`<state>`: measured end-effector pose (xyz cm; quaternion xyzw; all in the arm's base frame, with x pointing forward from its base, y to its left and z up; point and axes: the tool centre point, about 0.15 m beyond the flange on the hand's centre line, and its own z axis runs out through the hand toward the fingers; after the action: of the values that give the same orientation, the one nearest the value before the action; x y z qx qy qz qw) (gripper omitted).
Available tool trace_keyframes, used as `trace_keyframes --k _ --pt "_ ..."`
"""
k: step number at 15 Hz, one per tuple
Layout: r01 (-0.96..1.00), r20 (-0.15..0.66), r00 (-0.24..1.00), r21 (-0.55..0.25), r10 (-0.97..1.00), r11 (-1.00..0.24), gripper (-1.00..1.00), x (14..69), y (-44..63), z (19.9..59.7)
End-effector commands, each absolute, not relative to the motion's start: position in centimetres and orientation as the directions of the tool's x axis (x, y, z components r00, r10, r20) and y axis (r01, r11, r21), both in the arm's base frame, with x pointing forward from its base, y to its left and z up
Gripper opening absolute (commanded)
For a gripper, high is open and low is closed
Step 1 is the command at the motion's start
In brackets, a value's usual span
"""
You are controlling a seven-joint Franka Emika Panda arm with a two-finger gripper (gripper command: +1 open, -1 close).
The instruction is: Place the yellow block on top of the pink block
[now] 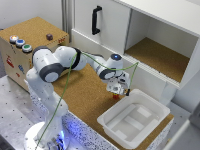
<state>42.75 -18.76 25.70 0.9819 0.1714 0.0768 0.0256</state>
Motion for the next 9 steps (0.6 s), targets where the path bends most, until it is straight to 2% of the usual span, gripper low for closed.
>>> trace_keyframes --k 1,2,6,9 --pt "0.346 0.120 0.931 0.003 0.344 -0.938 -1.00 44.3 -19.4 23.9" --pt "0.349 0.105 0.931 0.015 0.348 -0.937 1.00 44.4 -19.2 23.8" --pt "0.338 0.115 0.933 0.041 0.341 -0.940 1.00 44.1 -19.3 25.1" --pt "0.332 0.163 0.927 0.070 0.339 -0.941 1.00 44.3 -18.9 27.7"
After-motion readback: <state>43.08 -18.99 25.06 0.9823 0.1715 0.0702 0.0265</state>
